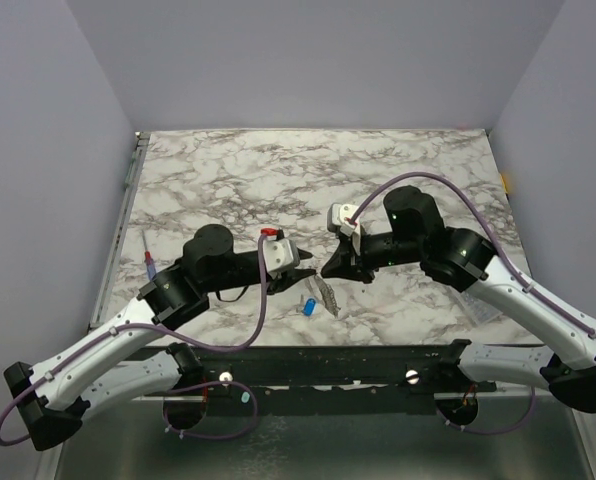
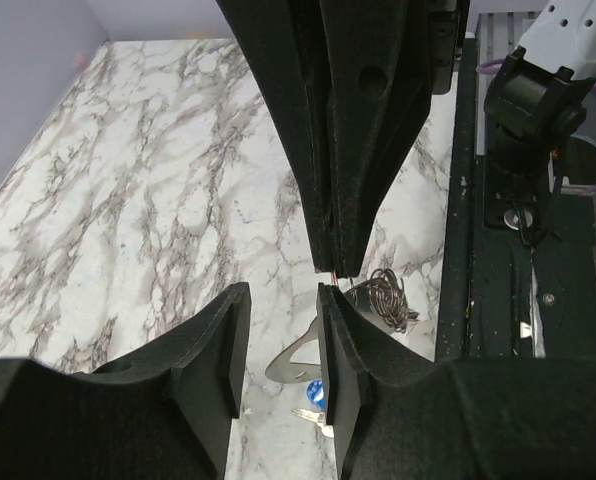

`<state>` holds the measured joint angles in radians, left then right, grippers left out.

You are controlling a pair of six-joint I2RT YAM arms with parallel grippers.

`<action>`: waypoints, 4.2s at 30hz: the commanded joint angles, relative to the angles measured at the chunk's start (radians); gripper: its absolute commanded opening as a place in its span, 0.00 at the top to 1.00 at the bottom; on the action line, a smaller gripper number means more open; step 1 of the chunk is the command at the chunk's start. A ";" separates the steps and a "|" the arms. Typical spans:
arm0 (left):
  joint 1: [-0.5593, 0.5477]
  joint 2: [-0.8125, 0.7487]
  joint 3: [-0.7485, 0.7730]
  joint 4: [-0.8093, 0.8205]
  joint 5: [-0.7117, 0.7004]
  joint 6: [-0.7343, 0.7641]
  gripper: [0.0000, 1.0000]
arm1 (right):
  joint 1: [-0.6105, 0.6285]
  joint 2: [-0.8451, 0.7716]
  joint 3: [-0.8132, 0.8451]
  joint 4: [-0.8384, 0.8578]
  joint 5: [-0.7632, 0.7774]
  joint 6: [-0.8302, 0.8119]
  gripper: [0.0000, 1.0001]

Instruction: Put the keys on the keyring

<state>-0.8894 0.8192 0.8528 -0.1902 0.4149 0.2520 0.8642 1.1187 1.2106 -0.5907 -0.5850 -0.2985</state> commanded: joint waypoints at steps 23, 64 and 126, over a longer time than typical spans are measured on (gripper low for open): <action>0.015 0.099 0.149 -0.172 0.121 -0.007 0.49 | 0.040 0.006 0.013 0.007 0.145 -0.027 0.99; 0.014 0.095 0.003 0.036 0.078 -0.038 1.00 | 0.044 -0.080 -0.092 0.185 0.169 0.018 0.50; 0.017 -0.248 -0.536 1.063 0.057 -0.450 1.00 | -0.005 -0.003 -0.107 0.558 -0.381 0.222 0.73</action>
<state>-0.8742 0.5625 0.3092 0.8253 0.4564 -0.2012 0.8631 1.0985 1.0660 -0.0021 -0.9405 -0.0784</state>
